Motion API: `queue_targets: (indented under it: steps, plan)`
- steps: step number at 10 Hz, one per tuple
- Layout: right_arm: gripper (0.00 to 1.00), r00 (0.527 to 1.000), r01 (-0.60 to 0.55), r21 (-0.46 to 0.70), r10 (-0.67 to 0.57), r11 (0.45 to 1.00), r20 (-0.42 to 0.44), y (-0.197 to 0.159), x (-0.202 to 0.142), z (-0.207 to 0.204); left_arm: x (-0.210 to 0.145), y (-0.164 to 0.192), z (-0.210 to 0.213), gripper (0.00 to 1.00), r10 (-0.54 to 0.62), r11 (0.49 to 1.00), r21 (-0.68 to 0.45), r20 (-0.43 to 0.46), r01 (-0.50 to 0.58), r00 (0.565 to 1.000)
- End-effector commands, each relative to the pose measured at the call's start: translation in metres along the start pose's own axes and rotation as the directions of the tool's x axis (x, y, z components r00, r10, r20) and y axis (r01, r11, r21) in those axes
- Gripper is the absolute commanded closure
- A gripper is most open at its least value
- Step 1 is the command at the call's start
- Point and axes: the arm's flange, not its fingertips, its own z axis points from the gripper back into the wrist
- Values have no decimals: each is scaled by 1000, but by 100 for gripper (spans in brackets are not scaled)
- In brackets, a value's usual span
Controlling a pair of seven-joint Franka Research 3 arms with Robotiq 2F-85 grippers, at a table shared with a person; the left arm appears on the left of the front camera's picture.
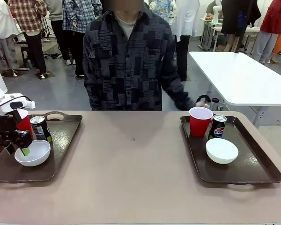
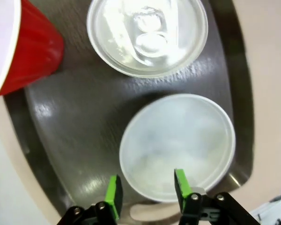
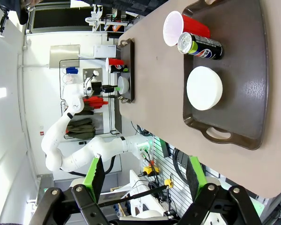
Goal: Prepare tableware on both trays.
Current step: Pick up a Picnic Bowl from the table and place it on a Handle tray.
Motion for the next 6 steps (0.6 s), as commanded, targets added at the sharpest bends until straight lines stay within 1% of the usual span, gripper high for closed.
queue_targets:
  steps: [1, 2, 3, 4, 6]
  plan:
    - [9, 1000, 8, -6, -8, 1000, 3, 1, -2, 0, -38, -18, 18, 25, -33, 999, 33, -3, 33, 999]
    - [9, 1000, 8, -6, -8, 1000, 3, 1, -2, 0, -40, -24, 29, 16, -51, 998, 39, 3, 51, 999]
    - [9, 1000, 8, -6, -8, 1000, 3, 1, -2, 0, -41, -29, 41, 5, -54, 998, 42, 2, 54, 999]
    - [9, 1000, 8, -6, -8, 1000, 3, 1, -2, 0, -41, -31, 53, 0, -57, 997, 50, 11, 56, 998]
    - [9, 1000, 8, -6, -8, 1000, 3, 1, -2, 0, -45, -34, 78, 0, -44, 997, 66, 34, 42, 998]
